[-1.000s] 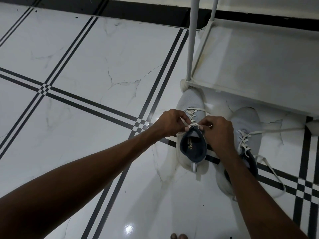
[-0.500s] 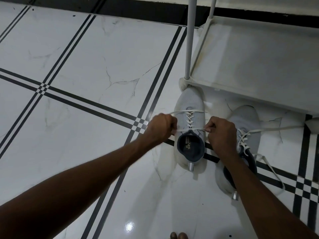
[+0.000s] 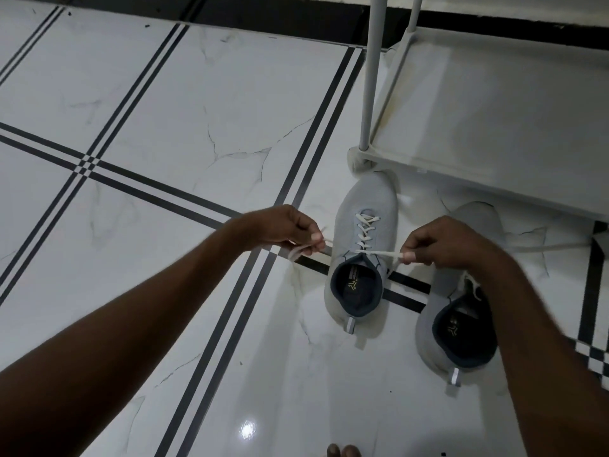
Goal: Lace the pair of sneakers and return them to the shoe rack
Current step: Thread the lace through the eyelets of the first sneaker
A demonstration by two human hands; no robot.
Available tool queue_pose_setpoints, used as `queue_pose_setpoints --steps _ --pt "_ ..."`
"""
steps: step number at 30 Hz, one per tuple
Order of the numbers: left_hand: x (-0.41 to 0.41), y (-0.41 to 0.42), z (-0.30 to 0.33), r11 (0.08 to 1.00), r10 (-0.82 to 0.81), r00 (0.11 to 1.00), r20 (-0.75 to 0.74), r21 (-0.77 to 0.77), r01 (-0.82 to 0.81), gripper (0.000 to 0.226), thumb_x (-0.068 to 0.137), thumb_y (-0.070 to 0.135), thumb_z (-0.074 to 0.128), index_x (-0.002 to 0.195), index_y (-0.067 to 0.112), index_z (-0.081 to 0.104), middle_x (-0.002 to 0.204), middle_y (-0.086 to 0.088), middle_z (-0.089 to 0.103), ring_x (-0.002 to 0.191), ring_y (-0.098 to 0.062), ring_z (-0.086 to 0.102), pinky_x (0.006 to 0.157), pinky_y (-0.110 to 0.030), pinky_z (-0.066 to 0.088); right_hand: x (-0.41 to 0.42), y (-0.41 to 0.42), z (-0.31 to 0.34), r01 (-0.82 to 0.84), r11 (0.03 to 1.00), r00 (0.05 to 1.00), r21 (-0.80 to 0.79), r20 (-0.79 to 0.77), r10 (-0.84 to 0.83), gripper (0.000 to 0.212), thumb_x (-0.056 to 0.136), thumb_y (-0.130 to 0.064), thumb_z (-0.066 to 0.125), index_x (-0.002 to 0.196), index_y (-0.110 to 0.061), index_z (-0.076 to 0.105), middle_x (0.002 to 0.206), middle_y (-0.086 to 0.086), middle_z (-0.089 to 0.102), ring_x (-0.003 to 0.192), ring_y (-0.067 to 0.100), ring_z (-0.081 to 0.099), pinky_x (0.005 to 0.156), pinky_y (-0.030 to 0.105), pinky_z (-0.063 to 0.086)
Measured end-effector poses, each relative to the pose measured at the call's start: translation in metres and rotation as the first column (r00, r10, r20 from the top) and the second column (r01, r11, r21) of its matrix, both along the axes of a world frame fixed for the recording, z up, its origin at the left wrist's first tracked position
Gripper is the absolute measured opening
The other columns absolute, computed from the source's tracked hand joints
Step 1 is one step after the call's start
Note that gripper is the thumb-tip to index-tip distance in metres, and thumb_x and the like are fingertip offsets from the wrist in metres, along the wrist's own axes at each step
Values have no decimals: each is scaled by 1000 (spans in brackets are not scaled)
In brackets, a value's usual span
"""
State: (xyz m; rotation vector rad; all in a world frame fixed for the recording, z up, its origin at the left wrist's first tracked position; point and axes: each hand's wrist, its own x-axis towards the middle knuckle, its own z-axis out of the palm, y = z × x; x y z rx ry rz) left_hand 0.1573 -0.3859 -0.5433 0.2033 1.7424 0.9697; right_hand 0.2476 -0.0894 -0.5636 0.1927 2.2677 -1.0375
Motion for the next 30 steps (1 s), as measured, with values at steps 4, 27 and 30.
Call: queue_pose_setpoints --steps 4,27,30 --pt "0 15 10 980 34 999 35 195 -40 18 94 7 62 88 17 76 113 -17 73 108 -26 67 94 -37 50 -7 10 20 16 947 998 -321 55 1 11 75 -21 79 85 -20 81 79 2 74 73 11 55 67 27 41" --pt "6 61 -46 906 395 915 82 129 -402 23 87 4 70 109 -2 68 97 -16 71 90 -23 67 78 -30 55 -3 -65 0 340 843 880 -417 -175 -441 33 93 8 50 109 -18 63 75 21 69 50 23 63 46 31 52" --pt "6 63 -44 913 377 922 91 129 -387 12 85 10 74 95 4 74 93 -14 72 85 -20 65 75 -26 53 -3 -67 2 324 875 888 -360 -202 -412 34 93 5 51 106 -23 63 70 15 68 45 18 60 41 27 51"
